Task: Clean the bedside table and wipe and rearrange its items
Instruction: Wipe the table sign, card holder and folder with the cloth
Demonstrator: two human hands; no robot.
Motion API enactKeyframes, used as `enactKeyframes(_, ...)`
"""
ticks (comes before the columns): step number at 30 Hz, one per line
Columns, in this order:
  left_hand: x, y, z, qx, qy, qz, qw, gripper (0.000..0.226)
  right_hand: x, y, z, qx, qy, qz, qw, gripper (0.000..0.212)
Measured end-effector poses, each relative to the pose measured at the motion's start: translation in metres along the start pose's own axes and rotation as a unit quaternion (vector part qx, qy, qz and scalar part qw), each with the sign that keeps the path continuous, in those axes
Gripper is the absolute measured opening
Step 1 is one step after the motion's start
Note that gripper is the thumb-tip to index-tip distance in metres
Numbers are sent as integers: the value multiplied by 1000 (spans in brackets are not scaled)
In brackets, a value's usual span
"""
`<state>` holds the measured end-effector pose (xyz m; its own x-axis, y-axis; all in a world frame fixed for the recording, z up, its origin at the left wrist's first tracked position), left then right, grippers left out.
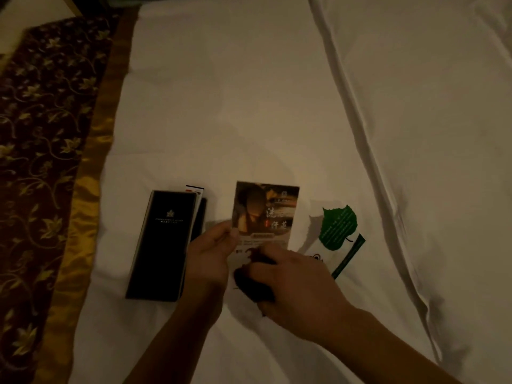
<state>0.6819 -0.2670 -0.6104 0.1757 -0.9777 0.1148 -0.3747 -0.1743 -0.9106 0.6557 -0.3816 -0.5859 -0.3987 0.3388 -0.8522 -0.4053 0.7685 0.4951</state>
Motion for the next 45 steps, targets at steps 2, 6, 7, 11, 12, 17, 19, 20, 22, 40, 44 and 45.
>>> enactKeyframes(2,-7,2,-2,-1,-15,-4,1000,28,-7,-15,-6,37,-7,-20,999,34)
enactKeyframes(6,-3,14,-6,-27,4,-17,999,29,-15,-14,-7,51,-37,-16,998,36)
enactKeyframes(7,1,17,-6,-40,15,-28,999,30,-12,-2,-4,35,-27,0,999,34)
enactKeyframes(11,0,21,-8,-68,15,-32,997,33,0,9,4,20,12,8,1000,34)
enactKeyframes(12,-4,21,-8,-66,8,-21,998,33,-2,-3,0,47,10,5,999,37)
enactKeyframes(17,-20,28,-4,-81,-26,-8,996,31,-20,-47,-31,147,-65,-38,986,36)
enactKeyframes(19,-14,32,-5,-88,-4,-7,996,32,-17,-29,-30,112,-73,45,990,47)
enactKeyframes(20,-8,35,-7,-91,15,0,996,33,-10,-15,-26,78,-48,64,994,50)
enactKeyframes(22,-2,36,-10,-95,38,7,995,34,2,-3,-20,30,-13,31,999,50)
enactKeyframes(40,10,47,-18,-109,41,86,990,33,-41,-77,-5,213,-213,-9,953,35)
enactKeyframes(44,14,47,-17,-89,49,109,989,33,-47,-63,-5,192,-243,15,951,37)
enactKeyframes(45,15,47,-17,-86,50,114,988,33,-43,-45,0,145,-231,16,962,40)
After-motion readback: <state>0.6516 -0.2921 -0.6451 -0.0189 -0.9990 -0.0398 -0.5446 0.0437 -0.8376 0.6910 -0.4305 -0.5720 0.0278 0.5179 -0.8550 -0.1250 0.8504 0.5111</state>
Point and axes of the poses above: each hand's wrist, its own z-axis towards the middle knuckle, its own x-axis out of the palm, y = z × x, the point moved 9 cm from there along z, towards the middle knuckle, and after that the axes turned 2 degrees about -z, right-handed, at the moved point
